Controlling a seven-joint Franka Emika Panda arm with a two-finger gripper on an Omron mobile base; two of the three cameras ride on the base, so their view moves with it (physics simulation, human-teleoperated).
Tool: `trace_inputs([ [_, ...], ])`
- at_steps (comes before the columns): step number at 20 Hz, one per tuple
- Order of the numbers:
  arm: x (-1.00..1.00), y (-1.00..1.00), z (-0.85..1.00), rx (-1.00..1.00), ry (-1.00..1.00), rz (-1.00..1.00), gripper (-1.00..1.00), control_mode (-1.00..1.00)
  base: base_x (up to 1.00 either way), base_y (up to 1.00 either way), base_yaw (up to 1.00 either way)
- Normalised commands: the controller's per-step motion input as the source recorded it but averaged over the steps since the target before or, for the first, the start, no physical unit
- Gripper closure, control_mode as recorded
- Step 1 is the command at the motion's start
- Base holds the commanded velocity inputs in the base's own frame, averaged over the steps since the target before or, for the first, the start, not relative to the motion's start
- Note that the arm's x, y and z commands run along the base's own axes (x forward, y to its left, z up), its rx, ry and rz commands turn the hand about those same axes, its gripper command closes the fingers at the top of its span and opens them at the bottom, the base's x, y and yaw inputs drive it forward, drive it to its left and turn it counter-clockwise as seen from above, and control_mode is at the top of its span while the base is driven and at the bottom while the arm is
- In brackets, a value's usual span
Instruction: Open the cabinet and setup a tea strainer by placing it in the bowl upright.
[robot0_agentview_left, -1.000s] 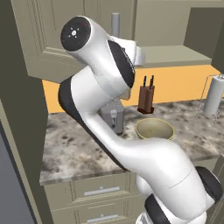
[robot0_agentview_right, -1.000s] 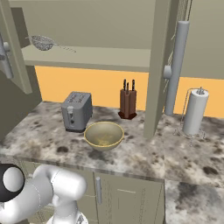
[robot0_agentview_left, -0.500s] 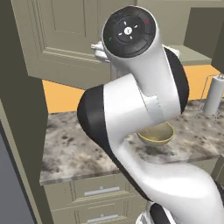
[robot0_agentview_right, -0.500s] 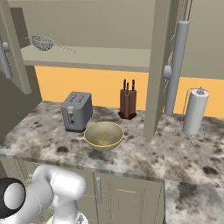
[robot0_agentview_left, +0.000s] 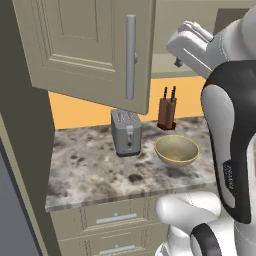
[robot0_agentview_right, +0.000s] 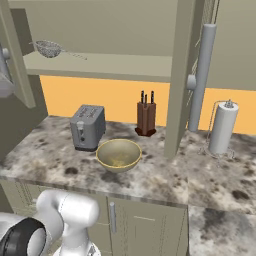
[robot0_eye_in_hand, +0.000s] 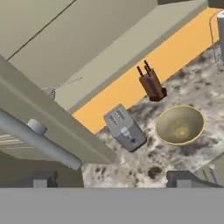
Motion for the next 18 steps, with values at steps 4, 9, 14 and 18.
trace_inputs([
  [4, 0.00, -0.79, -0.67, 0.52, 0.01, 0.14, -1.00, -1.00, 0.00, 0.00, 0.00],
  [9, 0.16, -0.60, -0.46, 0.44, 0.05, 0.15, -1.00, -1.00, 0.00, 0.00, 0.00],
  [14, 0.43, 0.12, -0.02, 0.32, 0.00, 0.19, -1.00, -1.00, 0.00, 0.00, 0.00],
  [18, 0.41, 0.24, 0.00, 0.27, 0.00, 0.17, -1.00, -1.00, 0.00, 0.00, 0.00],
])
